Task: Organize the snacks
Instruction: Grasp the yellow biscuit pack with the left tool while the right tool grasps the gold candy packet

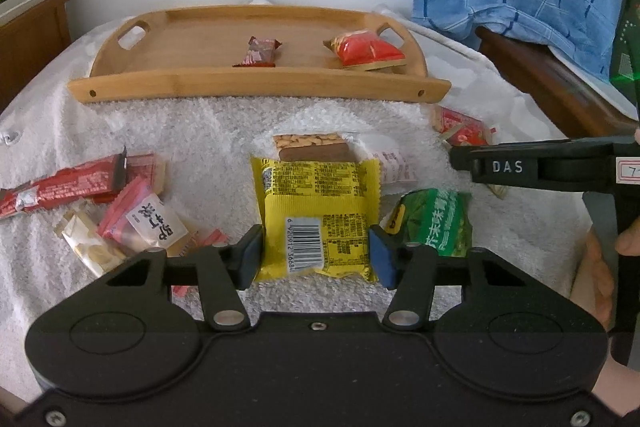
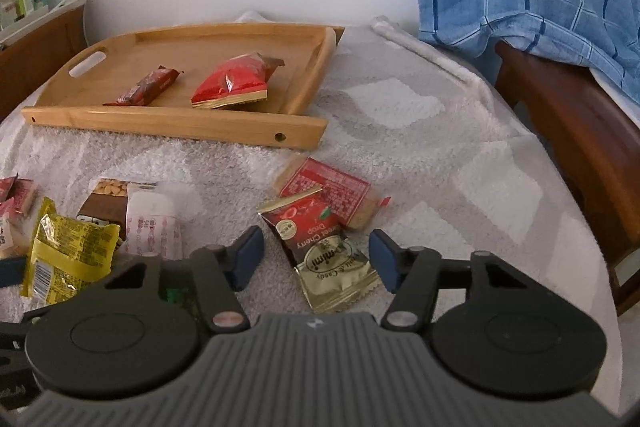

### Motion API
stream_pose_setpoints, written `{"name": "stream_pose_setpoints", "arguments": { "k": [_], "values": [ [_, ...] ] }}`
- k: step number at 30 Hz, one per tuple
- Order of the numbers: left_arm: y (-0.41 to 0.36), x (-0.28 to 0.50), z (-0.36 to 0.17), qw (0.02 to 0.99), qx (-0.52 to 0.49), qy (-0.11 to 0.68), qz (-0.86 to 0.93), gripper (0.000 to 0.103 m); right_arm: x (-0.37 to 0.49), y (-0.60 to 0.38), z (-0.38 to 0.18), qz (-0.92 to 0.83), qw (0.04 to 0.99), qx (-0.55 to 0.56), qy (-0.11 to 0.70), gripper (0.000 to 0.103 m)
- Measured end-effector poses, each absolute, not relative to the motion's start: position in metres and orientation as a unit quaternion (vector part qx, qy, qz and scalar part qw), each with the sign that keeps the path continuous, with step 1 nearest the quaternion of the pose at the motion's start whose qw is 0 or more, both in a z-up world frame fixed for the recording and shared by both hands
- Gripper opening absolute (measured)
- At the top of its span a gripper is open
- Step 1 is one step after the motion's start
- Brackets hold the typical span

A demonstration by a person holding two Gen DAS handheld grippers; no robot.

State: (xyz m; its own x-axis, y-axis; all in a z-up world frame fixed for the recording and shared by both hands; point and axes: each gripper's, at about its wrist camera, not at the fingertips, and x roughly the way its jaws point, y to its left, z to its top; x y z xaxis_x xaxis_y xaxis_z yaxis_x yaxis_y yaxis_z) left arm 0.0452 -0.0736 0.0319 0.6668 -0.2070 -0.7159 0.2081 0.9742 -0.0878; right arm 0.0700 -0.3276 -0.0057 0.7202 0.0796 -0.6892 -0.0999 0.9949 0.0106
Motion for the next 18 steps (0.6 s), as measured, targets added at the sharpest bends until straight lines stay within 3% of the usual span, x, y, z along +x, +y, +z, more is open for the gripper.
{"name": "stream_pose_setpoints", "arguments": {
  "k": [7, 8, 10, 12, 16, 18],
  "values": [
    [-0.068, 0.041, 0.047, 0.921, 0.000, 0.374, -0.112, 0.051, 0.064, -0.334, 0.000, 0.051, 0.935, 0.009, 0.351, 0.043],
    [-0.067, 0.041, 0.050, 0.922, 0.000, 0.371, -0.111, 0.051, 0.062, -0.335, 0.001, 0.054, 0.937, 0.014, 0.345, 0.036],
    [-0.066, 0.040, 0.053, 0.924, 0.000, 0.366, -0.108, 0.052, 0.058, -0.337, 0.004, 0.053, 0.942, 0.019, 0.331, 0.034],
    [-0.064, 0.040, 0.056, 0.926, 0.000, 0.363, -0.105, 0.051, 0.055, -0.339, 0.007, 0.051, 0.945, 0.024, 0.322, 0.020],
    [-0.062, 0.040, 0.057, 0.927, -0.001, 0.362, -0.100, 0.051, 0.054, -0.342, 0.008, 0.051, 0.944, 0.032, 0.324, 0.020],
    [-0.062, 0.040, 0.057, 0.927, 0.000, 0.362, -0.100, 0.051, 0.055, -0.342, 0.007, 0.052, 0.942, 0.032, 0.329, 0.043]
  ]
}}
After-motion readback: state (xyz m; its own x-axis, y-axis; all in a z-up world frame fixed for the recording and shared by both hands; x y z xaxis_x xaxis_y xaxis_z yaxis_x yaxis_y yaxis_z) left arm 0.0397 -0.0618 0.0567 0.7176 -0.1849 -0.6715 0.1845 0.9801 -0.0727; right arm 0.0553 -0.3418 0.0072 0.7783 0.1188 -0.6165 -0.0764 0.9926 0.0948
